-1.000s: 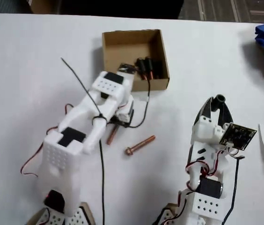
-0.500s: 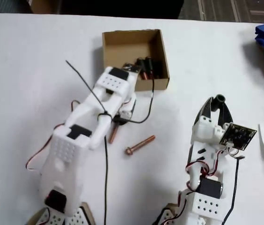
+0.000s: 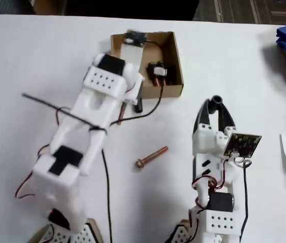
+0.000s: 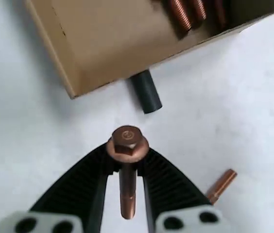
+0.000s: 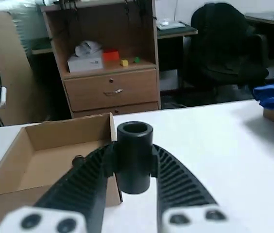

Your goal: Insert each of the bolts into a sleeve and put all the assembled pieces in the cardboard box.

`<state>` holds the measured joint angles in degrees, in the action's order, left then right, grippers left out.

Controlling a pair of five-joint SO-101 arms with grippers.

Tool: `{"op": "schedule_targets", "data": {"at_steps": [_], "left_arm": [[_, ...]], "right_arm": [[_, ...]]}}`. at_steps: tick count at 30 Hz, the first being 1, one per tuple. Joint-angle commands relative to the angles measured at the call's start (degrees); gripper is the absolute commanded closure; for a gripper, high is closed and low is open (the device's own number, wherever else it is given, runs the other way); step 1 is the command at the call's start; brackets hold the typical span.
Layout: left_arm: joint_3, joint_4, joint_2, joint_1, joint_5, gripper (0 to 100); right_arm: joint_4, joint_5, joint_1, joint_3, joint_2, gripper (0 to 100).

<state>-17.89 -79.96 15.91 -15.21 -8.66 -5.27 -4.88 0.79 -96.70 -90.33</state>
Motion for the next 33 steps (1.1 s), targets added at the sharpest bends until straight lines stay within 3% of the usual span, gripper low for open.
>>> {"op": "schedule_targets", "data": {"at_steps": [1, 7, 11, 19, 26, 33], "left_arm": [[10.68, 13.01, -14.24, -2.11, -2.2, 98], [42.77, 47.65, -34.99, -4.13, -3.08, 98], [57.71, 67.6, -45.27, -4.31, -2.81, 98], [64.22, 75.87, -54.51, -5.01, -2.99, 98], [63.78, 80.7, -57.32, -5.63, -2.64, 98], [63.69, 86.33, -53.36, -5.8, -2.55, 98]], "right_arm": [[1.8, -0.09, -0.57, -0.62, -1.27, 97.8], [2.95, -0.09, -0.84, -0.62, -0.75, 97.8], [11.82, 0.09, -1.63, -0.62, 5.41, 97.8], [36.62, 7.56, -9.19, 0.35, 29.23, 97.8], [50.51, 7.65, -9.63, 8.26, 54.99, 97.8], [71.87, 7.74, -11.3, 9.58, 73.19, 97.8]]}}
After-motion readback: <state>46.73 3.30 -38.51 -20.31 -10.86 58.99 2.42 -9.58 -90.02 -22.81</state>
